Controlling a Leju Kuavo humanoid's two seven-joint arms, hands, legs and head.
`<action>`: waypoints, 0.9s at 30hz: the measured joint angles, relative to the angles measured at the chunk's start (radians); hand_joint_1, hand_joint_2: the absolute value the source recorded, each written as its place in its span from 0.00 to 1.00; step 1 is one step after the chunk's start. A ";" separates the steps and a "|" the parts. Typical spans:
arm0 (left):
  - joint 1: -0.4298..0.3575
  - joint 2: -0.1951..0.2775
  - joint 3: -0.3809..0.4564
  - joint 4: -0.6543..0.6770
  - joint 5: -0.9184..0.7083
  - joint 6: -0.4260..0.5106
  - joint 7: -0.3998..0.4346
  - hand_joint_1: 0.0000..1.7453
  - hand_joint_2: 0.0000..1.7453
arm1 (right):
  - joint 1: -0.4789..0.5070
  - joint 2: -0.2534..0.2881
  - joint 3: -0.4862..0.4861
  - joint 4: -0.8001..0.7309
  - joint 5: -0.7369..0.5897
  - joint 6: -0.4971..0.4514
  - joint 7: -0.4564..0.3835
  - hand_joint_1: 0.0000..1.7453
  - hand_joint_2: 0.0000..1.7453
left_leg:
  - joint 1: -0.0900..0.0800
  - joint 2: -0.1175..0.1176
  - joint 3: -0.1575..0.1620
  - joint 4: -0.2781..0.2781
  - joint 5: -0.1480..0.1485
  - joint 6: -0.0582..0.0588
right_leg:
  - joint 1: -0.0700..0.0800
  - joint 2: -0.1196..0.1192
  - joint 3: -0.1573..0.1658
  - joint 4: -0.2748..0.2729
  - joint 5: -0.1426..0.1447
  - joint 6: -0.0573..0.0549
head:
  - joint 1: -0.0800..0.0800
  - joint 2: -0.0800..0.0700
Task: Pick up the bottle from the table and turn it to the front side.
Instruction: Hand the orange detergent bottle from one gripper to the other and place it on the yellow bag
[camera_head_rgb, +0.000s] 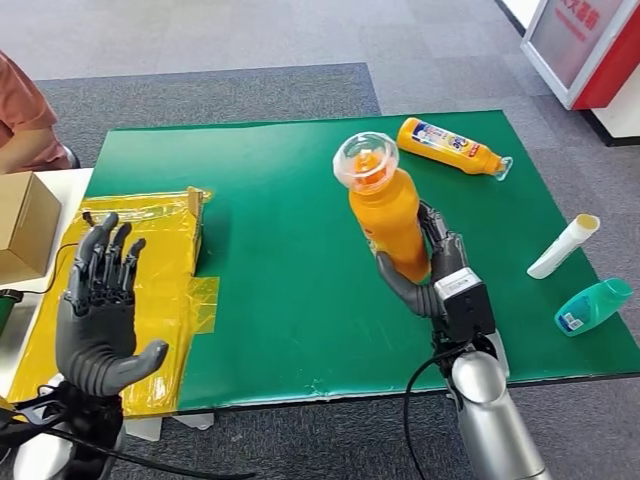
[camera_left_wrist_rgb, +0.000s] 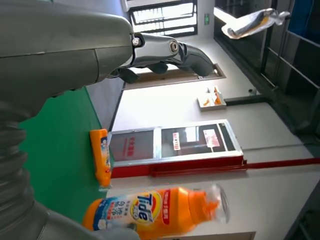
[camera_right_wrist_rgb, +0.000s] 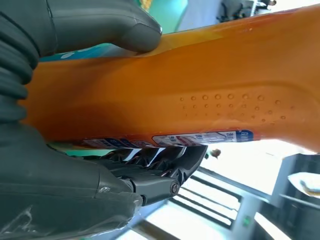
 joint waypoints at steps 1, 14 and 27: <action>-0.014 0.000 0.007 0.009 0.021 -0.010 0.014 0.00 1.00 | 0.000 0.003 0.009 -0.015 0.019 -0.017 -0.007 1.00 1.00 | 0.000 0.000 0.000 0.000 0.000 0.000 | 0.000 0.000 0.000 0.000 0.000 0.000 | 0.000 0.000; -0.213 -0.004 0.008 0.208 0.194 -0.121 0.122 0.00 1.00 | -0.021 0.025 0.205 -0.088 0.299 -0.242 -0.031 1.00 1.00 | 0.000 0.000 0.000 0.000 0.002 0.000 | 0.000 0.000 0.000 0.000 0.002 0.000 | 0.000 0.000; -0.331 0.003 -0.128 0.300 0.273 -0.218 0.176 0.00 1.00 | -0.073 0.025 0.311 -0.065 0.424 -0.328 0.005 1.00 1.00 | 0.000 0.000 -0.001 0.000 0.002 0.000 | 0.000 0.000 -0.001 0.000 0.002 0.000 | 0.000 0.000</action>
